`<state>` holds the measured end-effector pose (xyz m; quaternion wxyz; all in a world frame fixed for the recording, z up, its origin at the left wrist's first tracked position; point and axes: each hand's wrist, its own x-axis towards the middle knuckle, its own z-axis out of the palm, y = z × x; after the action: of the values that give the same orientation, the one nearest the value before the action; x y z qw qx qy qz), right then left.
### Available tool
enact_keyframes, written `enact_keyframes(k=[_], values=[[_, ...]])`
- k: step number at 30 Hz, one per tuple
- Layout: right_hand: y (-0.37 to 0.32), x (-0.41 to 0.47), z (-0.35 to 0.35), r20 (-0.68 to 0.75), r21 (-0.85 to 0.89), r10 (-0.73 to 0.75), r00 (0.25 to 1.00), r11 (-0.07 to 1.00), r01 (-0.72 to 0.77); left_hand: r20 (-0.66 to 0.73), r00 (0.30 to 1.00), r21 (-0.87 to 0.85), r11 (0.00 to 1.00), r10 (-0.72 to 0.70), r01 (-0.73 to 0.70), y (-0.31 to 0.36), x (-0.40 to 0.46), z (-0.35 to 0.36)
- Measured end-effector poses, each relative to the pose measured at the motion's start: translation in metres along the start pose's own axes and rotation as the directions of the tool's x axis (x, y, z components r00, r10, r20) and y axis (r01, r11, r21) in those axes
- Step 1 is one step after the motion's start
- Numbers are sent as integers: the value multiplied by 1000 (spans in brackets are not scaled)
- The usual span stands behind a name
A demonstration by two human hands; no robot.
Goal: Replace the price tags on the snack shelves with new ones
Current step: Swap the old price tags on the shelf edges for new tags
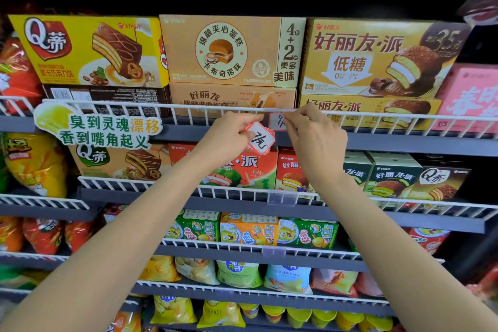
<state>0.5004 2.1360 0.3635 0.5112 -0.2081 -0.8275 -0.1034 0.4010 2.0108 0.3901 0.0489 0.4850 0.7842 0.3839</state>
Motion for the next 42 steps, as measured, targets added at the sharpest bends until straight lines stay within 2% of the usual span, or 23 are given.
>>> enact_keyframes(k=[3,14,17,20,23,26,33,42], values=[[0,0,3,26,-38,10,1000,999,-9,-7,1000,-5,1000,-1,1,0,-1,0],[-1,7,-3,59,74,44,997,996,-48,-2,1000,-8,1000,9,-9,0,-1,-1],[-2,4,-4,59,71,59,997,995,-63,-76,997,-55,998,2,-7,1,-5,0],[-5,2,-6,82,82,71,994,994,-77,-143,989,-183,983,-36,9,0,-9,1],[-11,7,-10,252,286,107,962,941,-180,-176,980,-342,939,-94,29,-5,-14,-1],[-23,15,-13,391,527,54,919,806,-271,-181,979,-425,905,-98,12,-10,-20,-8],[-77,28,0,436,667,34,899,658,-349,-235,963,-419,908,-132,22,-35,-39,-47],[-221,44,38,439,687,-117,891,683,-249,-345,910,-477,878,-230,41,-130,-89,-150]])
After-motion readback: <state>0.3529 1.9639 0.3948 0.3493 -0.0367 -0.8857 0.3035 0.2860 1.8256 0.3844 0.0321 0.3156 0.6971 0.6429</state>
